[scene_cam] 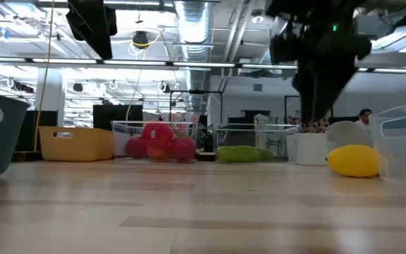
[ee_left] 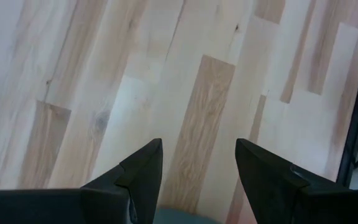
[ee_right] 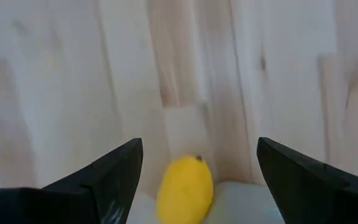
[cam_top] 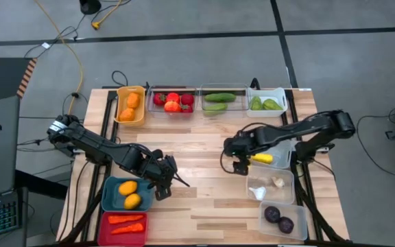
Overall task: Sort produce into baskets
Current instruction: Put the yellow lemon into the blue bin
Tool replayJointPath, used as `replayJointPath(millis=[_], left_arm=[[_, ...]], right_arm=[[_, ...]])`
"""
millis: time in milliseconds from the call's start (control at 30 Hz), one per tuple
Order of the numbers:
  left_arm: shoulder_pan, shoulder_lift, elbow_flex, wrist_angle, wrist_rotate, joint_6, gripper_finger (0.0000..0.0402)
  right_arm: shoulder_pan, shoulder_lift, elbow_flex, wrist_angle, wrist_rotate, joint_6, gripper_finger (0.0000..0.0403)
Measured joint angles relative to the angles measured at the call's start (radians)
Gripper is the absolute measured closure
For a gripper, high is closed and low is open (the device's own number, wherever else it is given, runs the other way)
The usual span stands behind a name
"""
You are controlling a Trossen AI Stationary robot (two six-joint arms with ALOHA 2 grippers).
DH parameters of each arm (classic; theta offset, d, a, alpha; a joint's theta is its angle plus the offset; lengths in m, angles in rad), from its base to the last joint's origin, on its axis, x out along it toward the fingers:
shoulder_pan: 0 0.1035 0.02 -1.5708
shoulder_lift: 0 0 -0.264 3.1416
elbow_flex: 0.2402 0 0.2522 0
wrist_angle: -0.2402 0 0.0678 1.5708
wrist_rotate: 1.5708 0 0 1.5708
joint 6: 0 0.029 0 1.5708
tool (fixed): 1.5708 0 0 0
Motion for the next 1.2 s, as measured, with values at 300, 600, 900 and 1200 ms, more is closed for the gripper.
replayJointPath(millis=[300,600,900,1200], left_arm=[[0.000,0.000,0.000,0.001,-0.017,0.000,0.0212],[0.000,0.000,0.000,0.001,-0.018,0.000,0.0212],[0.000,0.000,0.000,0.000,-0.018,0.000,0.0213],[0.000,0.000,0.000,0.000,-0.021,0.000,0.0213]], right_arm=[[-0.030,0.151,0.000,-0.087,-0.089,0.000,0.0062],[-0.029,0.248,0.000,-0.112,-0.097,0.000,0.0062],[-0.026,0.309,0.001,-0.183,-0.097,0.008,0.0063],[-0.026,0.311,0.001,-0.176,-0.099,0.023,0.0116]])
